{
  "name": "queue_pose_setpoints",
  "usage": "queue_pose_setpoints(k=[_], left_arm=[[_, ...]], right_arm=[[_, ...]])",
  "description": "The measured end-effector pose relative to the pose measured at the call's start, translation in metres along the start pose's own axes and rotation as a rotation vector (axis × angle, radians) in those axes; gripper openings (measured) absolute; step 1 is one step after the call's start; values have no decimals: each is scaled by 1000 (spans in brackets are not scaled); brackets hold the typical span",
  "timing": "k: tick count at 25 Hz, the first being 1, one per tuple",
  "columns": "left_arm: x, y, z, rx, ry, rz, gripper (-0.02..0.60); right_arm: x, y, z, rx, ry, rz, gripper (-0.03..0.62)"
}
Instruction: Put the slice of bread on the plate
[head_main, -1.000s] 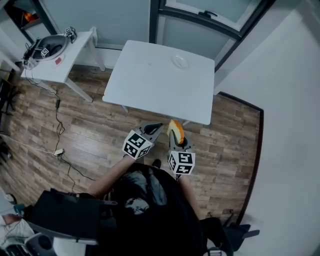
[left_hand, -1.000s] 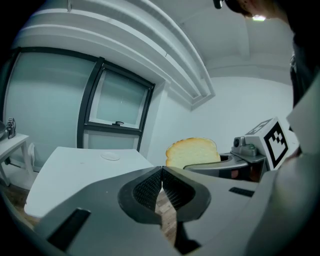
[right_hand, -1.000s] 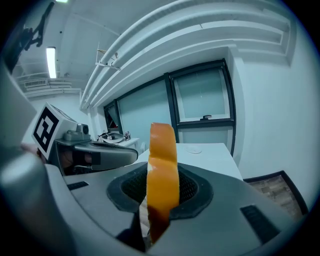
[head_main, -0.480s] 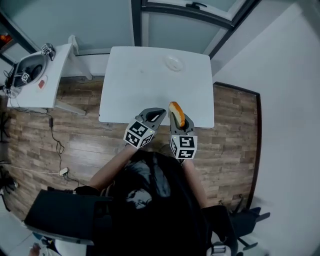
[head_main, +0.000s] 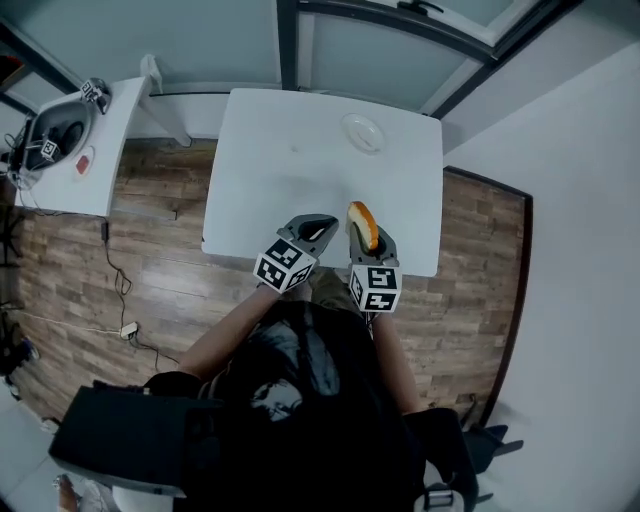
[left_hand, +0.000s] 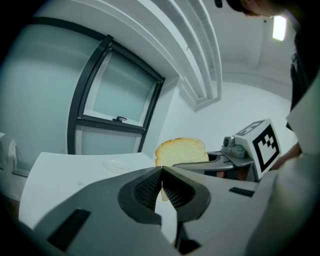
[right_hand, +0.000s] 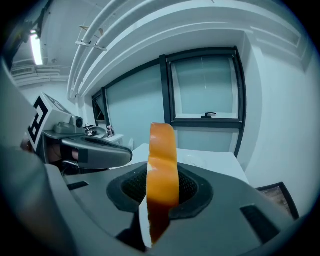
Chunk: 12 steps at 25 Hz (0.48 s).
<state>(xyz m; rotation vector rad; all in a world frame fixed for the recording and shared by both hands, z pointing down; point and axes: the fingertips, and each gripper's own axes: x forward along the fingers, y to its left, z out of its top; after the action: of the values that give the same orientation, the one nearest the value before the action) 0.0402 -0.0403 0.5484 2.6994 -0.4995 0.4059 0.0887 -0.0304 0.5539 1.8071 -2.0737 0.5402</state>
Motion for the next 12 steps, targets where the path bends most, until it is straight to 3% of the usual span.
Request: queue_pose_setpoints(k=[7, 12], left_arm=[[60, 56, -7, -47, 91, 62, 3], [112, 95, 7, -50, 100, 107, 3]], right_arm=[[81, -59, 2, -42, 87, 42, 103], [149, -104, 9, -137, 114, 61, 103]])
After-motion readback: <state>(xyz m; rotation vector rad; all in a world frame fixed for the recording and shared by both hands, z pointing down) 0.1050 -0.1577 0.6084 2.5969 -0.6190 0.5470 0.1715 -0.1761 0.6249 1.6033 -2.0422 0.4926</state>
